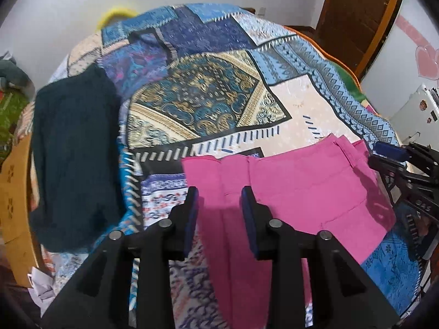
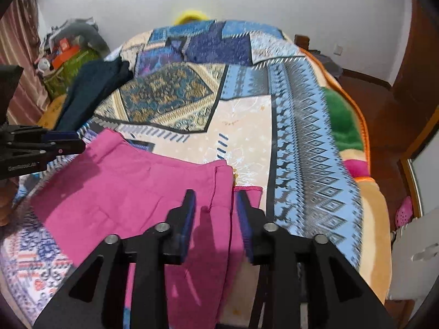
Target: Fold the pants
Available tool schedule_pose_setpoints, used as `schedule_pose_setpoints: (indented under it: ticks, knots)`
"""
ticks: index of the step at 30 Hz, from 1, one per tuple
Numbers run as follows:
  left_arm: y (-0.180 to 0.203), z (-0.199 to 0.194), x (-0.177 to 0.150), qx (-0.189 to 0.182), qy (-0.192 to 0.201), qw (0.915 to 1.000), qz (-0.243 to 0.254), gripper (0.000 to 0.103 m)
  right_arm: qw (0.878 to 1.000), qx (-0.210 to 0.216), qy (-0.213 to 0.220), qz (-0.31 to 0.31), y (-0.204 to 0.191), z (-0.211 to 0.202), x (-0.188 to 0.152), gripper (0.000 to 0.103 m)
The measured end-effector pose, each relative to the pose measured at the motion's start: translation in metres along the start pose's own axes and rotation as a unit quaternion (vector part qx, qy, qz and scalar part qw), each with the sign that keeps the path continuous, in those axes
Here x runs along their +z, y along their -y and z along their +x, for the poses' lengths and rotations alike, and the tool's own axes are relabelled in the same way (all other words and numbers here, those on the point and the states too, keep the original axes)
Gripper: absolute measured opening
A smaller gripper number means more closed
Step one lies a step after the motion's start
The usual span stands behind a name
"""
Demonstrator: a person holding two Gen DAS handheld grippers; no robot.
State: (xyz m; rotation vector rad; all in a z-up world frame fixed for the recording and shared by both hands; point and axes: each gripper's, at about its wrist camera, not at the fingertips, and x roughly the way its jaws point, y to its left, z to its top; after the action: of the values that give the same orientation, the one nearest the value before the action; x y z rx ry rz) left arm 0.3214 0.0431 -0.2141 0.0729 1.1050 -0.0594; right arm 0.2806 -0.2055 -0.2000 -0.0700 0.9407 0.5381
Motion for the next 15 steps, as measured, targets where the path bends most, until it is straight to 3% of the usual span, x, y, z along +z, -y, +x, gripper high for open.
schedule_pose_setpoints:
  ticks: [1,6,15]
  knots:
    - [-0.002,-0.003,-0.001,0.000,0.002,1.0000,-0.001,0.044,1.000,0.002,0.007,0.002,0.000,-0.006,-0.002,0.043]
    - [-0.011,-0.016,-0.006,-0.013,-0.001,0.9997,-0.022,0.076,1.000,-0.001,0.017,-0.003,-0.006,-0.024,-0.014,0.057]
    - [-0.010,0.014,-0.015,-0.060,-0.069,0.9948,-0.044,0.077,0.999,0.006,-0.031,0.035,0.008,-0.008,-0.045,0.060]
